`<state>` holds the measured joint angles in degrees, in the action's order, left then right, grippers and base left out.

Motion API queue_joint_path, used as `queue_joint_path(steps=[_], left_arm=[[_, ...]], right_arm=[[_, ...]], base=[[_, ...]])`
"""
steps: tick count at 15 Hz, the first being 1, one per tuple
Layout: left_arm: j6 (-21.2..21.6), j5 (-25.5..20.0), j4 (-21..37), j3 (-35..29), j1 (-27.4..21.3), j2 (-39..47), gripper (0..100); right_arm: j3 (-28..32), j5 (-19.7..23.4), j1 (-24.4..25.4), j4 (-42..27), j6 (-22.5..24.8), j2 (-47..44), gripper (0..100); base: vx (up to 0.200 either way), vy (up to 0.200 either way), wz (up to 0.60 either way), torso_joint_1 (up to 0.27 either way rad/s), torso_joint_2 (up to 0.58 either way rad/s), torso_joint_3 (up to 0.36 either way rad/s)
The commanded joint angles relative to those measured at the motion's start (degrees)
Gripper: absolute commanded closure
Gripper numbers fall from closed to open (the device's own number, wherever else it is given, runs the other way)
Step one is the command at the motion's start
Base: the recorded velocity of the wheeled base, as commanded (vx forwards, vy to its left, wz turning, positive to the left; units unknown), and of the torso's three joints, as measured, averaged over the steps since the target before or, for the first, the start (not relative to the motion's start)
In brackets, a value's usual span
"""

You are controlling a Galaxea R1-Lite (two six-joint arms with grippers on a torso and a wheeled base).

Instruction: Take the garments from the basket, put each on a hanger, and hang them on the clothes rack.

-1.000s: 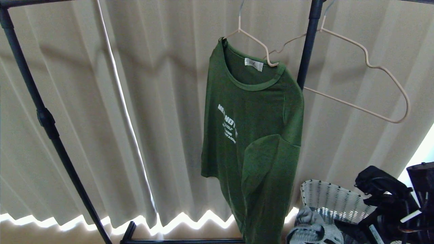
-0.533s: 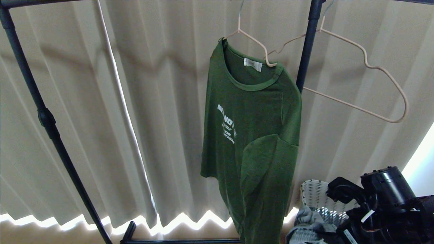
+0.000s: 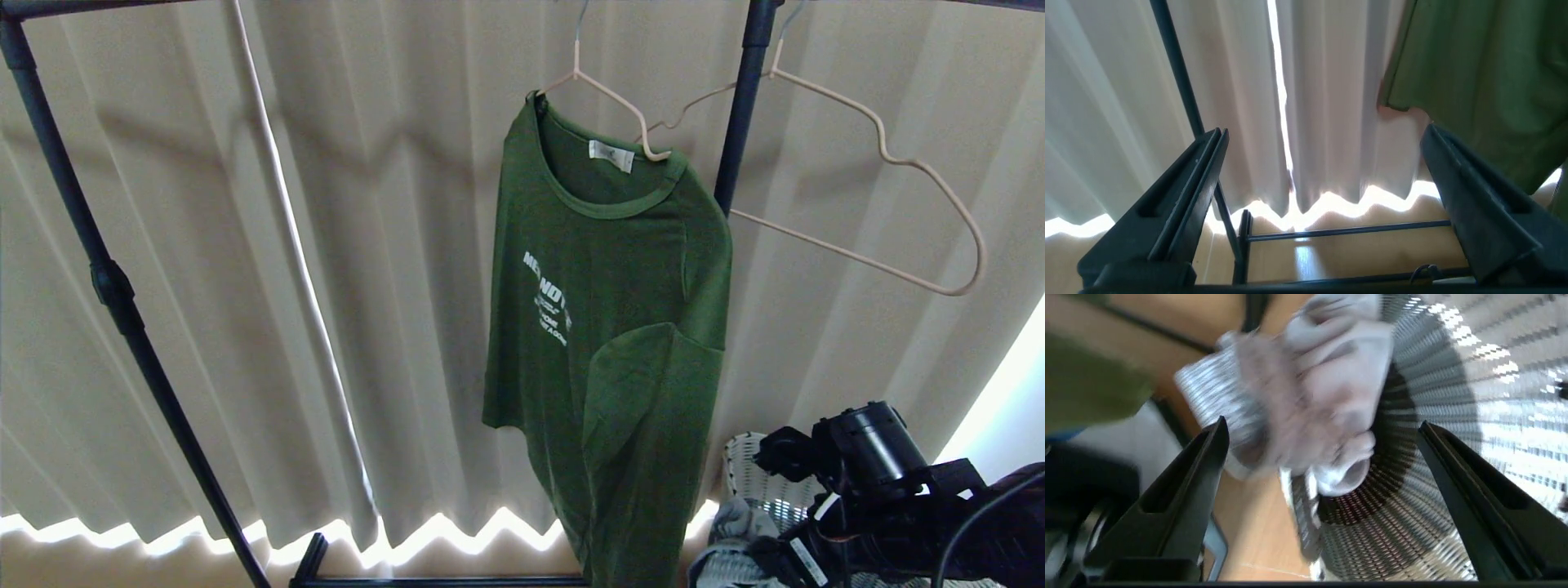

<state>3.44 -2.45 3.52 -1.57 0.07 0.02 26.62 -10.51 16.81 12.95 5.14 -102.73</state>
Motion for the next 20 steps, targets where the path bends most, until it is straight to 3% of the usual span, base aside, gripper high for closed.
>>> queue_joint_path(steps=[1,6,7,13,20], left_arm=[[0.0,0.0,0.0,0.0,0.0,0.0,0],[-0.2,0.1,0.0,0.0,0.0,0.0,0],[-0.2,0.1,0.0,0.0,0.0,0.0,0],[-1.7,0.2,0.0,0.0,0.0,0.0,0],[-1.9,0.2,0.0,-0.1,0.0,0.0,0]], right_arm=[[0.5,-3.0,0.0,2.3,-0.9,-4.6,0],[0.4,-4.4,-1.2,2.6,-0.9,-4.7,0],[0.4,-4.6,-1.3,2.7,-0.9,-4.7,100],[-0.2,-4.7,-1.1,2.2,-0.9,-1.4,100],[-1.6,-4.0,-0.3,5.0,-5.4,19.1,100]], base=[[0.0,0.0,0.0,0.0,0.0,0.0],[0.0,0.0,0.0,0.0,0.0,0.0],[0.0,0.0,0.0,0.0,0.0,0.0],[0.0,0.0,0.0,0.0,0.0,0.0],[0.0,0.0,0.0,0.0,0.0,0.0]])
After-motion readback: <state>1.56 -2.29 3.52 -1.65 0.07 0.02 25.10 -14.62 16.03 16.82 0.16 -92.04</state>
